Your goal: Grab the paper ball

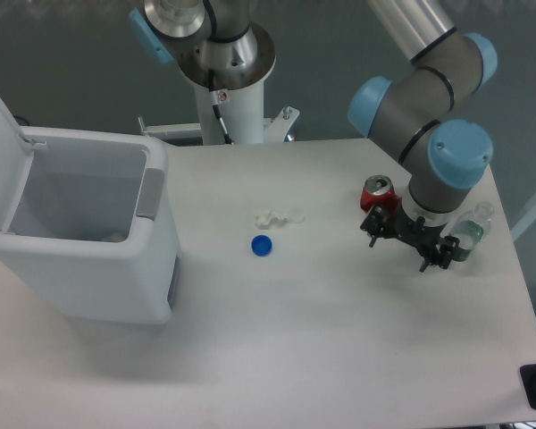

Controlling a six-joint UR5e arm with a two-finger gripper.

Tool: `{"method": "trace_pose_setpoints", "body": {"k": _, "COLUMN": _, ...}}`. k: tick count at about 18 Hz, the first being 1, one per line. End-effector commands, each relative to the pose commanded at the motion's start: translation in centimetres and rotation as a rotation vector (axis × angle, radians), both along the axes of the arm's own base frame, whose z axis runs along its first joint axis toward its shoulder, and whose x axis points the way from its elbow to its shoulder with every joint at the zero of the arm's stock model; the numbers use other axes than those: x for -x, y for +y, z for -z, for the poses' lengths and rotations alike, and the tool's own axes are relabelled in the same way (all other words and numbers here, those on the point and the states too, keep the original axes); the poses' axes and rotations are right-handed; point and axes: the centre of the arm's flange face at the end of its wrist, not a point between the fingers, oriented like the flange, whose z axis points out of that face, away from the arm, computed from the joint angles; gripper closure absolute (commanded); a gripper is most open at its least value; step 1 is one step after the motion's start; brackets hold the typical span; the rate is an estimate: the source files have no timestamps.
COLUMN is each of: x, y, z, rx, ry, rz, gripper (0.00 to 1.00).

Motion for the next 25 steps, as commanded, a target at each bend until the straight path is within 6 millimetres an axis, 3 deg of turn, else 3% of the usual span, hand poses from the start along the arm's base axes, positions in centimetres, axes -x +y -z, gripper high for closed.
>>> {"method": "trace_pose_setpoints", "body": {"k": 9, "x": -1.5, "y": -0.2, "z": 1.3, "rx": 0.013, "ry": -0.024, "rz": -0.107, "gripper": 0.00}}
{"method": "trace_pose_setpoints", "body": {"k": 10, "x": -2.3, "y": -0.3, "z": 1.9, "rx": 0.019, "ry": -0.036, "rz": -0.103, "gripper": 0.00}}
{"method": "trace_pose_setpoints", "body": {"k": 17, "x": -8.6, "y": -1.9, "z": 0.9, "rx": 0.035, "ry": -0.058, "rz": -0.098, "gripper": 0.00}}
{"method": "trace_pose_setpoints", "body": {"k": 20, "x": -11.1, "y": -0.9, "z": 0.9, "rx": 0.043, "ry": -0.069, "rz": -0.144, "gripper": 0.00}}
{"method": "trace_pose_setpoints", "body": {"k": 22, "x": -12.9, "y": -0.5, "z": 1.9, "rx": 0.057, "ry": -0.089, "rz": -0.129, "gripper": 0.00}}
{"method": "trace_pose_setpoints", "body": {"k": 25, "x": -15.8, "y": -0.9, "z": 2.7, "rx": 0.071, "ry": -0.112, "rz": -0.106, "gripper": 0.00}}
